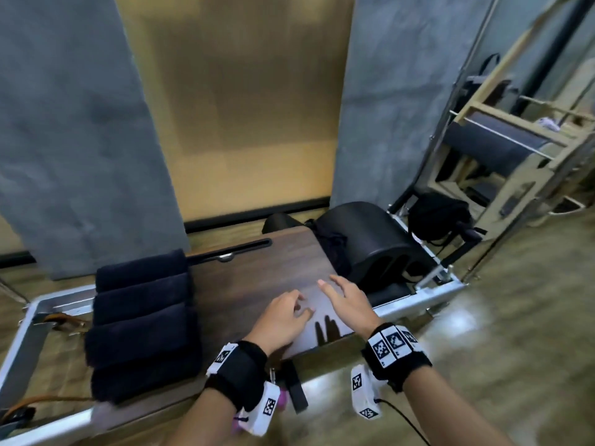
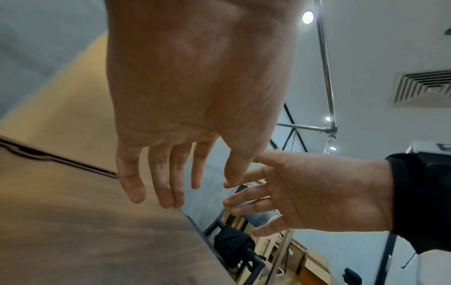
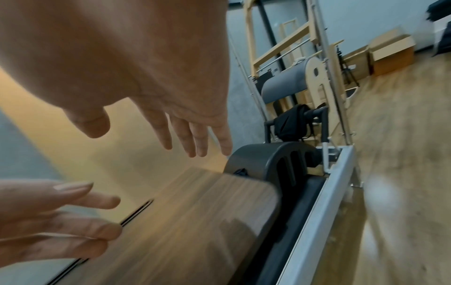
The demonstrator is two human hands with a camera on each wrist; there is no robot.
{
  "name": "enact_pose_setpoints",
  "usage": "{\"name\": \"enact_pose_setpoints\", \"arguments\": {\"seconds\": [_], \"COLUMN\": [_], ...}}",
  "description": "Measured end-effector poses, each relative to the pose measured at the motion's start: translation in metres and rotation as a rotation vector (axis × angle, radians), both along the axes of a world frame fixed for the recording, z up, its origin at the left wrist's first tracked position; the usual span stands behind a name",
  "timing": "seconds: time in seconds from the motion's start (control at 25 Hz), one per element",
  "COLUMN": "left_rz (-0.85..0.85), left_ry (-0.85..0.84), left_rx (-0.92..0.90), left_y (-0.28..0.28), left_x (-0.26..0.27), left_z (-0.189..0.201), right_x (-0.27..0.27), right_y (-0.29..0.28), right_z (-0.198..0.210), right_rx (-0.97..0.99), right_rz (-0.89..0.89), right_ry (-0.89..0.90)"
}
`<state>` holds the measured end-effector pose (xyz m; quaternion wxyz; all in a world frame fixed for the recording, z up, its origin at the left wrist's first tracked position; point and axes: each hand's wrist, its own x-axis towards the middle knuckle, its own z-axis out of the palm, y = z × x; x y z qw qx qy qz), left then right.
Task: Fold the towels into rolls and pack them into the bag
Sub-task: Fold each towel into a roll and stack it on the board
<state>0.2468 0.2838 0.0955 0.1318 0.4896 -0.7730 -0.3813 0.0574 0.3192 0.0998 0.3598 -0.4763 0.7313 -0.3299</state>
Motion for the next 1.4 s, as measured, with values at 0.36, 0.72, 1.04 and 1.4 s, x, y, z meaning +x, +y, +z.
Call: {"name": "enact_pose_setpoints", "arguments": {"seconds": [0.36, 0.72, 1.04, 1.4], "left_rz": [-0.019, 0.012, 0.348, 0.63], "left_ry": [0.065, 0.065, 0.167, 0.045], "left_rx": [0.102, 0.111, 0.178, 0.497], "left_y": [0.027, 0.014, -0.097, -0.281], "left_x": [-0.24, -0.368, -0.399, -0.382], "left_z": [-0.008, -0.029, -0.077, -0.171], "right_x": [-0.254, -0.377, -0.406, -0.395], "right_y": [0.069, 0.069, -0.055, -0.277], "right_z": [-0.033, -0.055, -0.077, -0.136], "right_rx": [0.006, 0.077, 0.164, 0.312], "right_rz": [-0.246, -0.275, -0.148, 0.091], "right_ry": [-0.108, -0.145, -0.152, -0.109]}}
